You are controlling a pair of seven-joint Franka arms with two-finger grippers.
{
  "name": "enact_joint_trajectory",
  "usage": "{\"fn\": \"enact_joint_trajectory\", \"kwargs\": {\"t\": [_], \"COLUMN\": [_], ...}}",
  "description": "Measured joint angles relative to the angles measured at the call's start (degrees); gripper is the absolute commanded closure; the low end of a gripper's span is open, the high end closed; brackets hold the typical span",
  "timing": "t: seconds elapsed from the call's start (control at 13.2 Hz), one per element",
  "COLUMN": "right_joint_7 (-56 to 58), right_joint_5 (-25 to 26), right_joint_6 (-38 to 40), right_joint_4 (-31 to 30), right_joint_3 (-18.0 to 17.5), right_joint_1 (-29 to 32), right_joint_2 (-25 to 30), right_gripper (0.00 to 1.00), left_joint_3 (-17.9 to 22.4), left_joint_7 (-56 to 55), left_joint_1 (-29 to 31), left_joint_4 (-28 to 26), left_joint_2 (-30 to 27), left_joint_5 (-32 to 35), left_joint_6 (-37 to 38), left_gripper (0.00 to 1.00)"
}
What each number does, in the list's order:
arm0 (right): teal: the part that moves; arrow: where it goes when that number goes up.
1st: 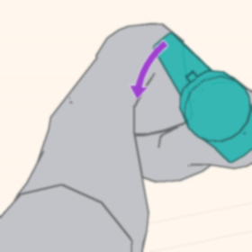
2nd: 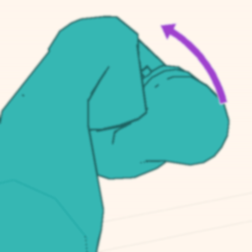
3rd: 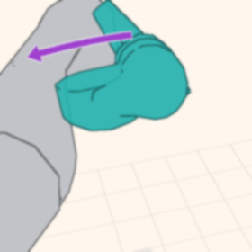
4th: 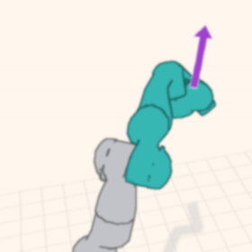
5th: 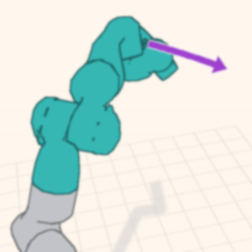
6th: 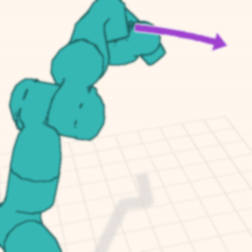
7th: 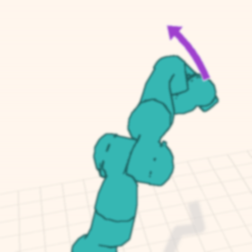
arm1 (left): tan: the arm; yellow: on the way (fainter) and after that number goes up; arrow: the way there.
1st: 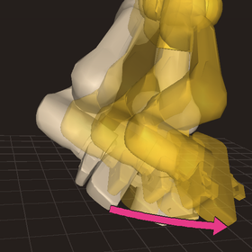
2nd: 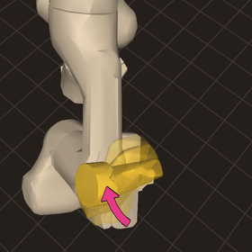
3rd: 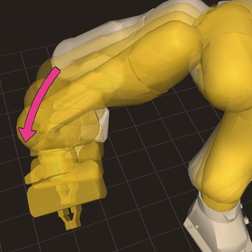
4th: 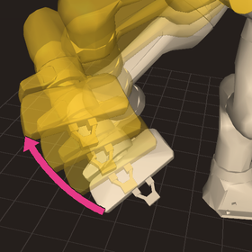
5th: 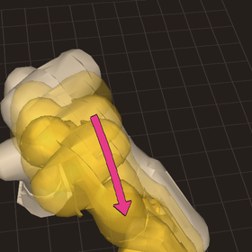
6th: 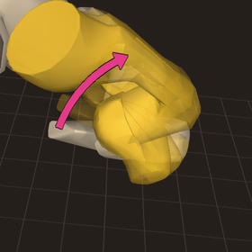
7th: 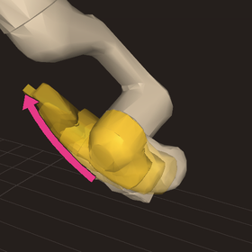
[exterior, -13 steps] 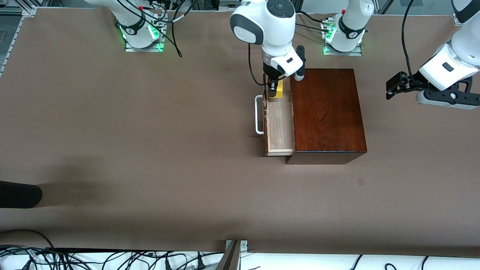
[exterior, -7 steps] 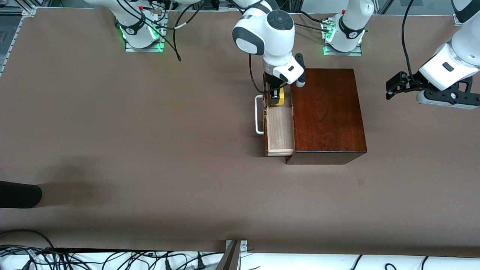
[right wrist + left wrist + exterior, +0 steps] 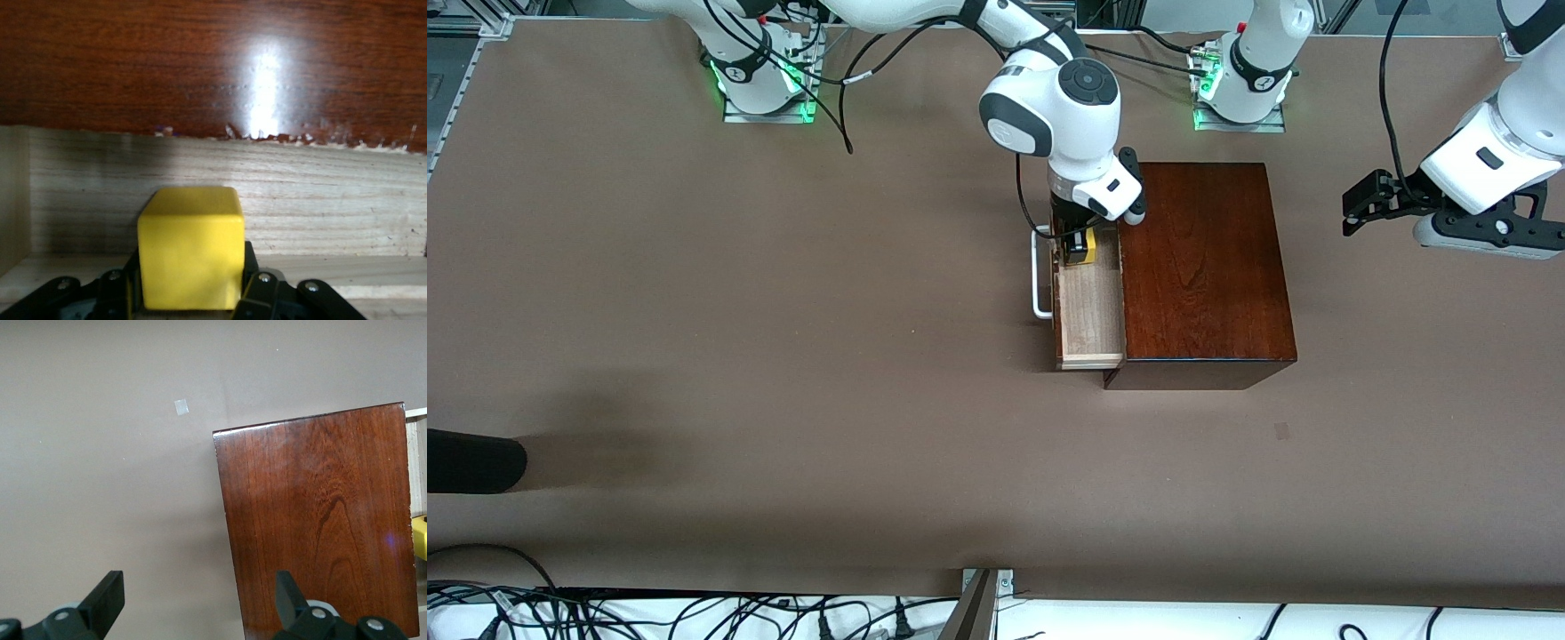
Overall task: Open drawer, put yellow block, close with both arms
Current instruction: 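Lower the cube into the drawer and open the right gripper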
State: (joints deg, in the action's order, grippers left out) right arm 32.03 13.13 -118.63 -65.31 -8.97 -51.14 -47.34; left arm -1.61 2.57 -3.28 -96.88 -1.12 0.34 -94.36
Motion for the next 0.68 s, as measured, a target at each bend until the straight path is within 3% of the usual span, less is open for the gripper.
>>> {"fn": "enact_joint_trajectory", "kwargs": {"t": [0.38, 0.46, 0.53, 0.68], "right_joint_7": [0.7, 0.7, 0.7, 0.7], "right_joint_5": [0.0, 0.0, 0.0, 0.0], "right_joint_6": [-0.5, -0.5, -0.5, -0.5], "right_joint_4": [0.3, 0.4, 0.4, 0.4], "right_joint_3": [0.0, 0.0, 0.0, 0.1], "right_joint_1": [0.0, 0.0, 0.1, 0.1], "right_joint_2": [-0.9, -0.9, -0.9, -1.0], "right_gripper": [0.93, 0.51, 0.01, 0.00], "left_joint_3": [-0.2, -0.2, -0.4, -0.9], "left_joint_7": [0.0, 0.0, 0.0, 0.4], "left_joint_1": [0.0, 0.0, 0.0, 0.0], "left_joint_4": [0.2, 0.6, 1.0, 1.5], "left_joint_2": [0.0, 0.0, 0.0, 0.0], "left_joint_5": [0.0, 0.0, 0.0, 0.0], "left_joint_6": [1.3, 2.1, 3.0, 3.7], "left_gripper": [0.00, 0.00, 0.00, 0.00]}}
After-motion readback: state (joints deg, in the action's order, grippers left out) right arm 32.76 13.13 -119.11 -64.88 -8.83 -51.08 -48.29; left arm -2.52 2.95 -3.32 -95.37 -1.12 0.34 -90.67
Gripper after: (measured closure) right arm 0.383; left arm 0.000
